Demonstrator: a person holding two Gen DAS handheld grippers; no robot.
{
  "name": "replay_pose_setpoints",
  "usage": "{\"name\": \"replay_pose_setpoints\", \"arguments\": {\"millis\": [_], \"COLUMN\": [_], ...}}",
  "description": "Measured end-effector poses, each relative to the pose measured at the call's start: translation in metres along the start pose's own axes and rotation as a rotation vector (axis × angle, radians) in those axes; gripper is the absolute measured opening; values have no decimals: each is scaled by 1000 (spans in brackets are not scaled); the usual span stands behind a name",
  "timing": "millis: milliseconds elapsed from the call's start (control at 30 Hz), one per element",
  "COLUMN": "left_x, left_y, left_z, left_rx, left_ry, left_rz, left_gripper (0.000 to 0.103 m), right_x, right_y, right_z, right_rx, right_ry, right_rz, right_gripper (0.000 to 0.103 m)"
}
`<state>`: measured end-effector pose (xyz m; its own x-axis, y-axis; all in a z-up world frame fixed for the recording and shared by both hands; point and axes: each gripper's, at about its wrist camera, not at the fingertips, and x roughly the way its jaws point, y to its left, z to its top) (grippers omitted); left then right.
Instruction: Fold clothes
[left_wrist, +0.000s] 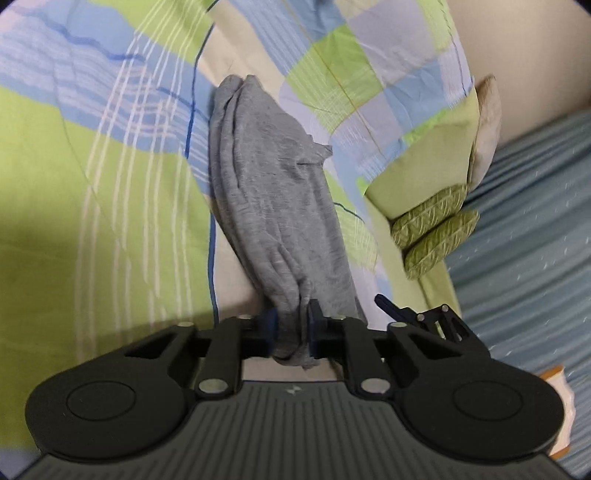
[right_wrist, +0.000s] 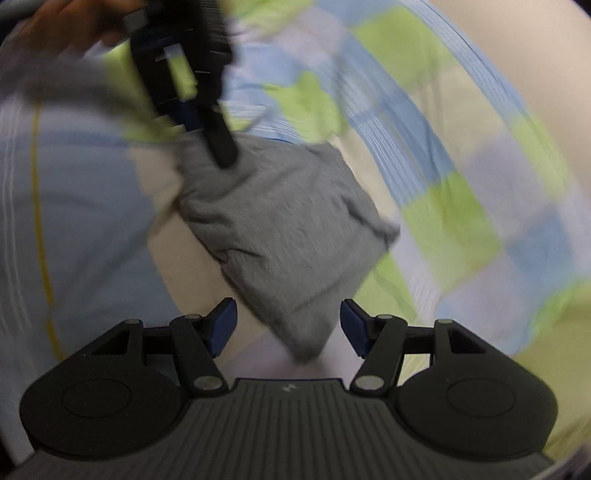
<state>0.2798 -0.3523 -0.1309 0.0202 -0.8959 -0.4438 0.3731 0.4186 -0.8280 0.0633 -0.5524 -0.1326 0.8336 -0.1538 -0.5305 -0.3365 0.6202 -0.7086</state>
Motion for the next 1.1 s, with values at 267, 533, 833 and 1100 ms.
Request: {"name": "replay_pose_setpoints", "arguments": {"millis": [267,533,833,1100], "left_x": [-26,-120,-159,-166], "left_y": [-3,16,22,-11], "left_z": [-1,-32,-70,-88], "left_rx": [43,85,184,357], "left_ry": [-1,45,28,-9], "left_rz": [-85,-33,64,110], "left_gripper": [4,4,6,13], "right_x": [12,-81,-131,-155], "right_y": [5,56,85,89], "right_z": [12,69,72,65], "right_rx": [-138,-75,168,205], "right_ry": [20,-3,92,97], "right_rz": [24,63,80,0], "right_gripper": [6,6,19,23]}}
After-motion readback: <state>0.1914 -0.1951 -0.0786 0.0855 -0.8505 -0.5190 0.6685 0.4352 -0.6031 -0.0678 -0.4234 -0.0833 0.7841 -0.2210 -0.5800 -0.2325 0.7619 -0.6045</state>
